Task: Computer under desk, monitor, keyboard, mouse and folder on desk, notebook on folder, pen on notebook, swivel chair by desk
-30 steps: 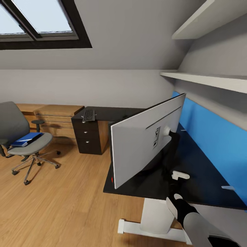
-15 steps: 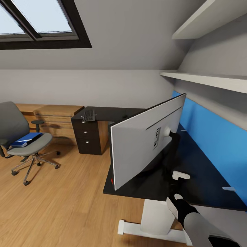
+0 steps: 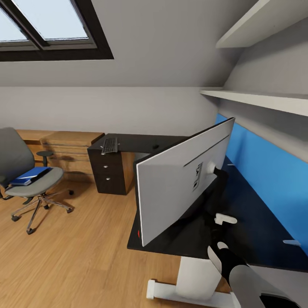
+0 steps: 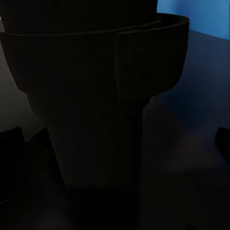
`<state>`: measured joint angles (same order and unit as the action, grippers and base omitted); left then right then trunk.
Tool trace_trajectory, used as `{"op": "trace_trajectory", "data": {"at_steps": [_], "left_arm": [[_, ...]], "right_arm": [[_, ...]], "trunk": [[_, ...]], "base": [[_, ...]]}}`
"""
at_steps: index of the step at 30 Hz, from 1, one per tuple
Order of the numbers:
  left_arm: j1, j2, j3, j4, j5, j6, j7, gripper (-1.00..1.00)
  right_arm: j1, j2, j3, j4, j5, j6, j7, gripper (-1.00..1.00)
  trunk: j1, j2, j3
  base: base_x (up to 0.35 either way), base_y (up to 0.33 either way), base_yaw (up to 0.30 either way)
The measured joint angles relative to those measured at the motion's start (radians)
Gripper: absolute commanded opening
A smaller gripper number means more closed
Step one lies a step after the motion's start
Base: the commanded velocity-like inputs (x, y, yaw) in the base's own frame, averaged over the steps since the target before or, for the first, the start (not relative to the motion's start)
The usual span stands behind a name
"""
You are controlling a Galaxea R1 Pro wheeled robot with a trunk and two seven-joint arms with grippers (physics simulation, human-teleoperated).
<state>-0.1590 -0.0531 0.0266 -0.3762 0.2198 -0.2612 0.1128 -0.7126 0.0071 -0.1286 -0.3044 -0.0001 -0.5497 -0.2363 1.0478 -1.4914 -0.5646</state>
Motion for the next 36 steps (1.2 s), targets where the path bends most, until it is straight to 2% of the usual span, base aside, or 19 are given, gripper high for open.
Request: {"op": "trace_trajectory", "data": {"at_steps": [6,18,19,36], "left_arm": [[0.000,0.000,0.000,0.000,0.000,-0.001,-0.001,1.00],[0.000,0.000,-0.001,0.010,0.000,-0.001,0.000,1.00],[0.000,0.000,-0.001,0.010,-0.001,-0.001,0.000,1.00],[0.000,0.000,0.000,0.011,0.000,-0.001,-0.001,1.00]], "right_arm": [[0.000,-0.001,0.000,0.000,0.000,0.000,0.000,1.00],[0.000,-0.001,-0.001,0.000,0.000,-0.001,-0.002,1.00],[0.000,-0.001,0.000,0.000,0.000,-0.001,-0.002,-1.00],[0.000,-0.002,-0.005,0.002,-0.003,-0.002,-0.005,-1.00]], "trunk": [[0.000,0.000,0.000],[0.000,0.000,0.000],[0.000,0.000,0.000],[0.000,0.000,0.000]], "base": [[0.170,0.000,0.000],[0.018,0.000,0.000],[0.002,0.000,0.000],[0.000,0.000,0.000]]}}
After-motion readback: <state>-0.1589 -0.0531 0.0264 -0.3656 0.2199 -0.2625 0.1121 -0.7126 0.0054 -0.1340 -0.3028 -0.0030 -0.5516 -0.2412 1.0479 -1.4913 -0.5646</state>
